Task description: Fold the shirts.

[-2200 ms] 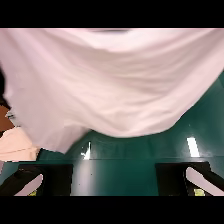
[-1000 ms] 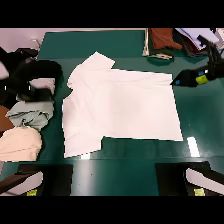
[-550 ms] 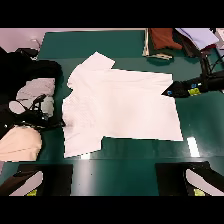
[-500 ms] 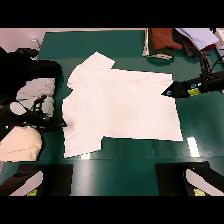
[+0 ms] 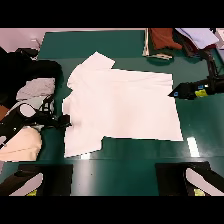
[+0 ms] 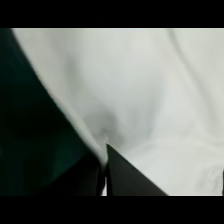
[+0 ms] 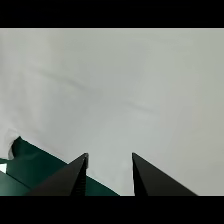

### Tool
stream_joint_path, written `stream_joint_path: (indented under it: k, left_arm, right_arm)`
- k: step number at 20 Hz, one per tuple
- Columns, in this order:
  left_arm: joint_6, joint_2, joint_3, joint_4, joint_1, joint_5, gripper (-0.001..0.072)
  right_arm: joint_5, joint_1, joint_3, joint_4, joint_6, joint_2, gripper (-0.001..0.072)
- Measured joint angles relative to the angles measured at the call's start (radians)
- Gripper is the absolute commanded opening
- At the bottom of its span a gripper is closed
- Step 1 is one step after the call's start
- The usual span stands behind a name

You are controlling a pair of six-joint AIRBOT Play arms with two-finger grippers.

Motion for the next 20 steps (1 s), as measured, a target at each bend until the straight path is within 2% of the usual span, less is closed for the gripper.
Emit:
stream_joint_path:
  k: [2,3,4,6,7,12,13,15,17,19,20]
  left_arm:
    - [0.003,0.002,0.047,-0.001,-0.003,-0.023,0.0022]
    - [0.01,0.002,0.073,-0.002,-0.003,-0.038,0.0023]
    - [0.019,0.003,0.098,-0.002,-0.004,-0.05,0.0023]
    - [0.035,0.002,0.136,-0.003,-0.005,-0.064,0.0023]
    - [0.042,0.002,0.148,-0.005,-0.006,-0.067,0.0023]
    - [0.064,0.003,0.175,-0.006,-0.006,-0.071,0.0023]
    - [0.069,0.003,0.177,-0.006,-0.006,-0.071,0.0023]
    - [0.078,0.003,0.179,-0.007,-0.006,-0.071,0.0023]
    - [0.082,0.003,0.181,-0.007,-0.006,-0.071,0.0023]
    - [0.085,0.003,0.181,-0.007,-0.006,-0.074,0.0023]
    - [0.086,0.002,0.183,-0.007,-0.006,-0.079,0.0022]
  right_arm:
    - [0.018,-0.074,-0.054,-0.045,0.0,0.02,0.0326]
    - [0.022,-0.121,-0.1,-0.079,0.0,0.034,0.0446]
    - [0.027,-0.171,-0.149,-0.116,0.0,0.047,0.049]
    - [0.031,-0.286,-0.259,-0.177,0.0,0.062,0.0472]
    - [0.031,-0.344,-0.314,-0.201,0.001,0.063,0.0424]
    - [-0.005,-0.484,-0.508,-0.237,0.002,0.019,0.0422]
    - [-0.024,-0.485,-0.531,-0.232,0.002,0.006,0.0359]
    - [-0.053,-0.464,-0.557,-0.211,0.002,-0.022,0.0352]
    - [-0.071,-0.42,-0.563,-0.187,0.002,-0.053,0.0217]
    - [-0.084,-0.359,-0.557,-0.164,0.002,-0.082,0.0052]
    - [-0.09,-0.325,-0.551,-0.158,0.002,-0.09,0.0029]
